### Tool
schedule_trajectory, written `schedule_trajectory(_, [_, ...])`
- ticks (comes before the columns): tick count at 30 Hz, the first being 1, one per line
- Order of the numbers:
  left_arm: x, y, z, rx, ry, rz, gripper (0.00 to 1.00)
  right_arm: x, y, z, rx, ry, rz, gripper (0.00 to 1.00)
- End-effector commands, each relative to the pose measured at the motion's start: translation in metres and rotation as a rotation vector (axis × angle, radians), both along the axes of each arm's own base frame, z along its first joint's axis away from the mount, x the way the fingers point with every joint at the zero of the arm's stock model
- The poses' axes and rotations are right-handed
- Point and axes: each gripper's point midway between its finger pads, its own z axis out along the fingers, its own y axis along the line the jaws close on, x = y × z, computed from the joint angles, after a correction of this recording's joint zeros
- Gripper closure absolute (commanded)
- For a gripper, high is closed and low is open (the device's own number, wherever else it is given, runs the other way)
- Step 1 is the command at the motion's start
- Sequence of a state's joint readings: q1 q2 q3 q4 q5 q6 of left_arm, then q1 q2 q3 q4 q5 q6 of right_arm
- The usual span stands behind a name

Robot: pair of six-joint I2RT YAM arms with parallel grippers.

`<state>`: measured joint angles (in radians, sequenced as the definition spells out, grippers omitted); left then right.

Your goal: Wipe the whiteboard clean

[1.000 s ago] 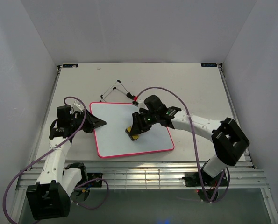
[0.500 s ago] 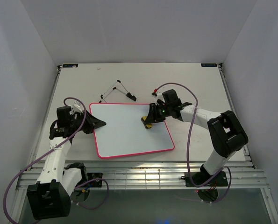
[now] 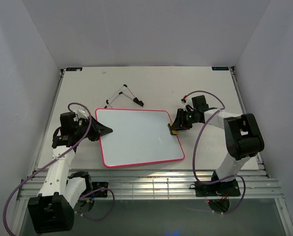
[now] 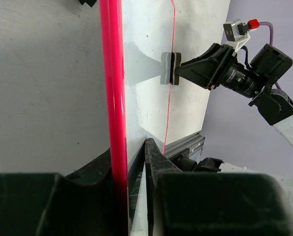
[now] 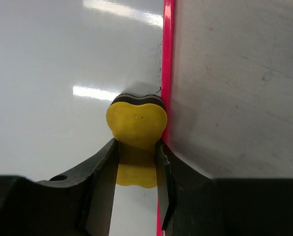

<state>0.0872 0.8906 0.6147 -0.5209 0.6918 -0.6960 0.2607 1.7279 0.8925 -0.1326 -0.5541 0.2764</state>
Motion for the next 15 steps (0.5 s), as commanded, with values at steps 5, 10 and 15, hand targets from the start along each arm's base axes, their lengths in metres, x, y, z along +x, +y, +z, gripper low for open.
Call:
schedule_trajectory(5, [0.007, 0.014, 0.01, 0.138, -0.14, 0.012, 1.0, -0.008, -0.074, 0.013, -0.247, 0.029, -0.161, 0.75])
schedule_trajectory(10, [0.007, 0.005, 0.033, 0.078, -0.215, -0.015, 1.0, 0.006, -0.112, 0.019, -0.415, -0.014, -0.289, 0.74])
schedule_trajectory(15, [0.004, -0.006, 0.079, 0.014, -0.374, -0.053, 1.0, 0.008, -0.154, -0.009, -0.626, 0.055, -0.376, 0.71])
